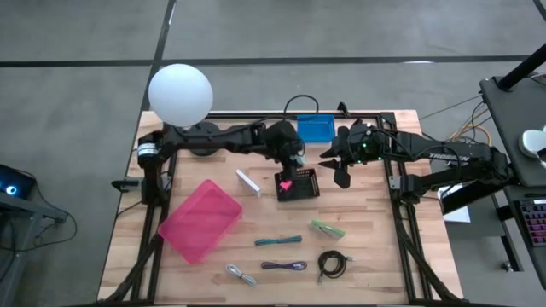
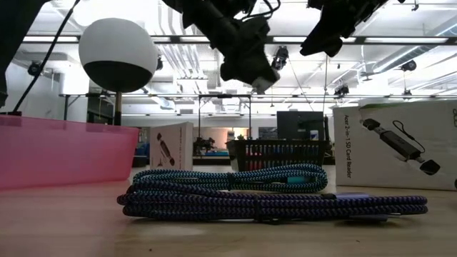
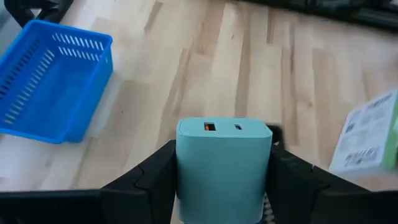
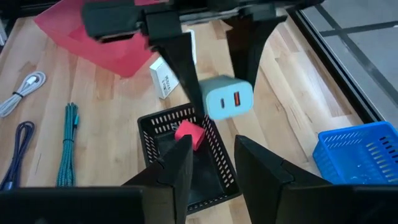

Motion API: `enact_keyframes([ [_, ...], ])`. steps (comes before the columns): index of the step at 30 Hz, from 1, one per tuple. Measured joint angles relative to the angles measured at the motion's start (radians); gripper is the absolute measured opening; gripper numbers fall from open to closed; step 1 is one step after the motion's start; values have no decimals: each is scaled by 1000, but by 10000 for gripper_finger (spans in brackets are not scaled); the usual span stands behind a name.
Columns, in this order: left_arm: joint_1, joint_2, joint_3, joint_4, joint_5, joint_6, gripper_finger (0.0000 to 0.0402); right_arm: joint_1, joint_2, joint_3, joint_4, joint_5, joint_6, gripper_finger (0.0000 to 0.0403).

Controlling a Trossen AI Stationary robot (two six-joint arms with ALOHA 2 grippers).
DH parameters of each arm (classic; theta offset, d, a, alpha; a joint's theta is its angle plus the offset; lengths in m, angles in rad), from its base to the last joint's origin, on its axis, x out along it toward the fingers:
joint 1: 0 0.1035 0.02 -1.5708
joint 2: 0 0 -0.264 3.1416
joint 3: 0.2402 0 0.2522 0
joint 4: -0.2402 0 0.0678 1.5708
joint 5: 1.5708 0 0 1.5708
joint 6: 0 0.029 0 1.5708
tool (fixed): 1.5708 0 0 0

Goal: Pick and place items into bin
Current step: Put the light blue charger adapter into the black bin

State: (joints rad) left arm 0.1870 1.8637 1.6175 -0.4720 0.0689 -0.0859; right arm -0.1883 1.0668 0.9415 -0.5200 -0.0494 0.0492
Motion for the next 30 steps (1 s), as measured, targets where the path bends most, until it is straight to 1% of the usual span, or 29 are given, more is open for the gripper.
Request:
enact_keyframes([
  [2, -8, 0, -6, 22, 0, -56, 180, 0, 0, 1, 2, 0, -1, 108],
  [6, -20, 14, -14, 82, -4, -120, 180, 0, 0, 1, 0, 0, -1, 103],
  [12, -41, 56, -17, 113, -4, -242, 180, 0, 0, 1, -1, -1, -1, 98],
  [14, -54, 73, -16, 136, -4, -260, 180, 0, 0, 1, -1, -1, -1, 99],
  [20, -93, 95, -19, 122, -4, -276, 180, 0, 0, 1, -1, -2, -1, 102],
  [24, -110, 126, -20, 133, -3, -275, 180, 0, 0, 1, 0, -2, -5, 97],
  [26, -113, 136, -33, 110, -4, -277, 180, 0, 0, 1, -1, -2, -4, 95],
  [28, -115, 162, -34, 146, -6, -282, 180, 0, 0, 1, -1, -2, -4, 93],
  [30, -116, 165, -42, 109, -3, -304, 180, 0, 0, 1, -1, -2, -6, 94],
])
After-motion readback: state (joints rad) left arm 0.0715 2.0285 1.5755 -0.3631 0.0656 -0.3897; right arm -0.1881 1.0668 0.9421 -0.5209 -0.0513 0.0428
